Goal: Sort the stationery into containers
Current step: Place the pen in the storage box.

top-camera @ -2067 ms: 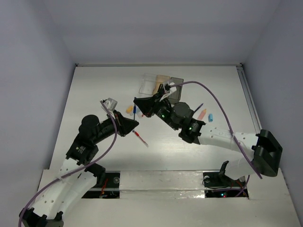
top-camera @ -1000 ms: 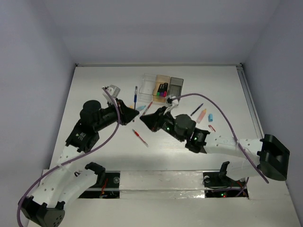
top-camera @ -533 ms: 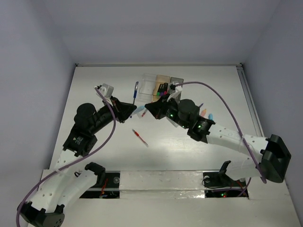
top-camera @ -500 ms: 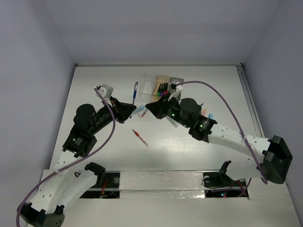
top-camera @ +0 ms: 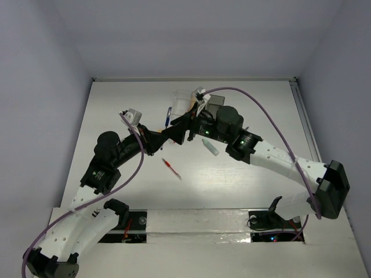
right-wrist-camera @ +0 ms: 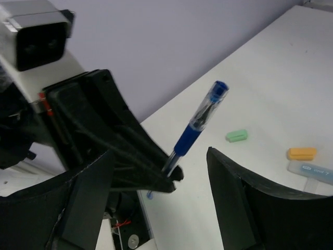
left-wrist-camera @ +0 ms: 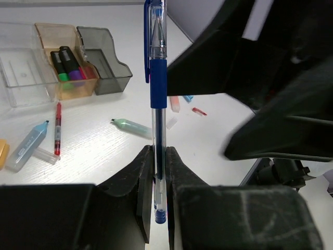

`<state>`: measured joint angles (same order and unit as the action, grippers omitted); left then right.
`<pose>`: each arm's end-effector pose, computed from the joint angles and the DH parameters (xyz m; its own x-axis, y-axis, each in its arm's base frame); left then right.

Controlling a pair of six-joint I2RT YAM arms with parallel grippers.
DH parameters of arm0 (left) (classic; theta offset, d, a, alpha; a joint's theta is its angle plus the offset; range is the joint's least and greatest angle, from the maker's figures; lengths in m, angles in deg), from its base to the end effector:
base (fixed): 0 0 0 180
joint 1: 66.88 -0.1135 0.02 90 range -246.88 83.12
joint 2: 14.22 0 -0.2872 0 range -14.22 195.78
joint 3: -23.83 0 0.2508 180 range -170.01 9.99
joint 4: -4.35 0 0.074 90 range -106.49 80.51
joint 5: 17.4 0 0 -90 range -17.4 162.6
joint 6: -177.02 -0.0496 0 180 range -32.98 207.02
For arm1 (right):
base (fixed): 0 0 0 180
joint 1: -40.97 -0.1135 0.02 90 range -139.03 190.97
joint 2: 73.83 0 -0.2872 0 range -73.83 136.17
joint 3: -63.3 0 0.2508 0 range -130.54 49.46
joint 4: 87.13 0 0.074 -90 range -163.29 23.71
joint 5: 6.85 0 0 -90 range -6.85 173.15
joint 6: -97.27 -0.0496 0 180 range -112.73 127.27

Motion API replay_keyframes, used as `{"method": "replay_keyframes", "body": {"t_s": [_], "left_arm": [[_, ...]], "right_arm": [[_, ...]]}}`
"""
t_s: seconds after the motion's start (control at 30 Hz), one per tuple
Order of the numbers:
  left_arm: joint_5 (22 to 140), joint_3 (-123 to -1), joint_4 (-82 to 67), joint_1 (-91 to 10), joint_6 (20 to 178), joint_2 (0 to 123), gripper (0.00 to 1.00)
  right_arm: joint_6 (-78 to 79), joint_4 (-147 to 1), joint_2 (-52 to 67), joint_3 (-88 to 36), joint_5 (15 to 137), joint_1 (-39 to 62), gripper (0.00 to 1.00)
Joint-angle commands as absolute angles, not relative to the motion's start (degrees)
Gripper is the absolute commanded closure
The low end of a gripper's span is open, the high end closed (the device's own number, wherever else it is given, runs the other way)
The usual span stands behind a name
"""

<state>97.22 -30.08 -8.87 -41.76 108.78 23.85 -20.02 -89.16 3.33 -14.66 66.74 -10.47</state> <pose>0.1308 -0.0841 0.3645 -0.2443 -0.2577 -0.9348 0.7237 0.5932 -0.3526 0.1937 0.2655 0.4030 -0.3972 0.2073 -0.8940 -0.8370 0.3176 0.4455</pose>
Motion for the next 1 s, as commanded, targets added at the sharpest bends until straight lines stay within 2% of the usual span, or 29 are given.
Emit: {"method": "replay_keyframes", "body": {"t_s": [0.0,0.03,0.1,0.23,0.33,0.37,0.47,0.5,0.7,0.97], "left_arm": [[100.28,-29.73,-3.34,-41.75,109.17,23.05,1.0],[100.37,-29.56,-3.08,-41.75,109.17,22.96,1.0],[100.9,-29.03,-2.37,-41.75,109.44,22.96,1.0],[101.43,-29.12,-2.81,-41.75,108.74,23.13,1.0],[100.37,-29.56,-4.48,-41.75,107.94,23.49,0.9],[98.72,-29.82,-5.79,-41.75,107.25,23.49,0.79],[95.73,-29.91,-7.81,-41.75,106.01,22.44,0.57],[95.19,-29.91,-8.08,-41.75,105.83,21.82,0.54],[89.13,-30.61,-9.4,-41.75,104.6,19.45,0.44],[88.41,-30.61,-10.98,-41.75,104.43,20.5,0.42]], "right_arm": [[-19.97,-92.62,7.62,-19.0,64.69,-10.71,0.24],[-20.41,-92.71,8.42,-19.79,65.21,-10.71,0.3],[-20.41,-92.71,9.57,-20.58,66.71,-10.71,0.34],[-21.38,-95.61,10.8,-20.41,69.08,-10.71,0.81],[-21.12,-95.52,11.59,-21.37,72.68,-10.01,1.0],[-21.2,-95.44,12.64,-22.16,73.56,-10.0,1.0],[-21.55,-94.29,14.84,-23.4,74.09,-7.02,1.0],[-21.64,-94.03,15.28,-23.75,74.27,-6.06,1.0],[-21.65,-89.91,20.72,-26.56,73.3,2.64,1.0],[-17.86,-77.43,27.41,-32.54,75.94,12.04,1.0]]}}
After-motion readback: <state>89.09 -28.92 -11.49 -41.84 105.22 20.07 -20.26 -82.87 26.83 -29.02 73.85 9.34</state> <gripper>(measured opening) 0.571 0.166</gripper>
